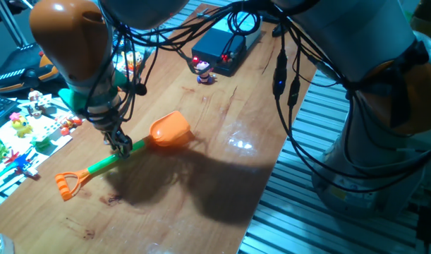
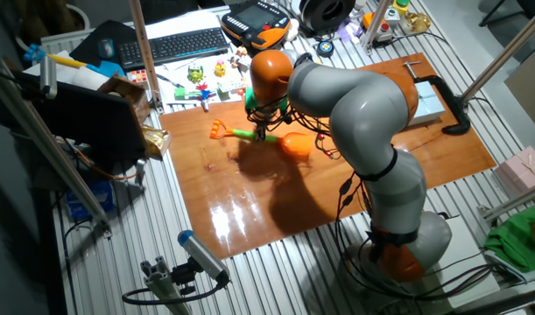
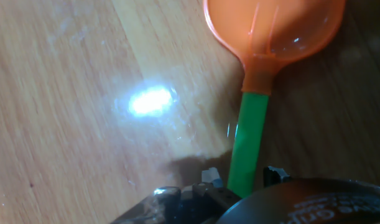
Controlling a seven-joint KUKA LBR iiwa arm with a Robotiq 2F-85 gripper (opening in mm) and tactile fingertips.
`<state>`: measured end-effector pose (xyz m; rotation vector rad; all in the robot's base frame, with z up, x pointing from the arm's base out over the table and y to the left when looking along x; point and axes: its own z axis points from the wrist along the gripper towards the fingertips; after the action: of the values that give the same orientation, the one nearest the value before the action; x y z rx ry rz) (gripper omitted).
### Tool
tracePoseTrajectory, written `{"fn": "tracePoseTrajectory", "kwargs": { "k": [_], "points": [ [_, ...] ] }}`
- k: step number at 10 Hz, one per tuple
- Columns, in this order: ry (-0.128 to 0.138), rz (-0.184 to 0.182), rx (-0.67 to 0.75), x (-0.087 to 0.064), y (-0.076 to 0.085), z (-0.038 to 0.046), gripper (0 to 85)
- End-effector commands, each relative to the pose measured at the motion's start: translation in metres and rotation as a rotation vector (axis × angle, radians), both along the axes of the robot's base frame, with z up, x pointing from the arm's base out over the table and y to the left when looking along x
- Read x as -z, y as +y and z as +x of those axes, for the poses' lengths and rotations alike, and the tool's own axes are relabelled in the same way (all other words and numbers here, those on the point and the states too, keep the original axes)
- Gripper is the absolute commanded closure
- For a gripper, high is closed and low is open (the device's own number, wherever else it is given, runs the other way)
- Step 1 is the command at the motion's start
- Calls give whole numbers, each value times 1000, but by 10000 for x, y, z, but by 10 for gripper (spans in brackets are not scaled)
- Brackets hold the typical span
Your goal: Use a shovel to scoop up an object
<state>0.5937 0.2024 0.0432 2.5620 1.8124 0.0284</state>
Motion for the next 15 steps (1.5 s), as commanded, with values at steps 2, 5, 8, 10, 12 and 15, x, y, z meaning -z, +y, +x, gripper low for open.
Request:
{"fn": "tracePoseTrajectory", "kwargs": {
  "k": [2, 5, 8, 10, 12, 15],
  "points": [
    [-4, 4, -4, 55, 6, 25, 420],
    [-16, -6, 7, 95, 58, 8, 423],
    [-30, -18, 5, 130, 51, 20, 473],
    [-47, -10, -33, 129, 35, 21, 537],
    [-59, -10, -96, 101, 10, 26, 753],
    [-40, 48, -173, -45, -167, 64, 843]
  ]
}}
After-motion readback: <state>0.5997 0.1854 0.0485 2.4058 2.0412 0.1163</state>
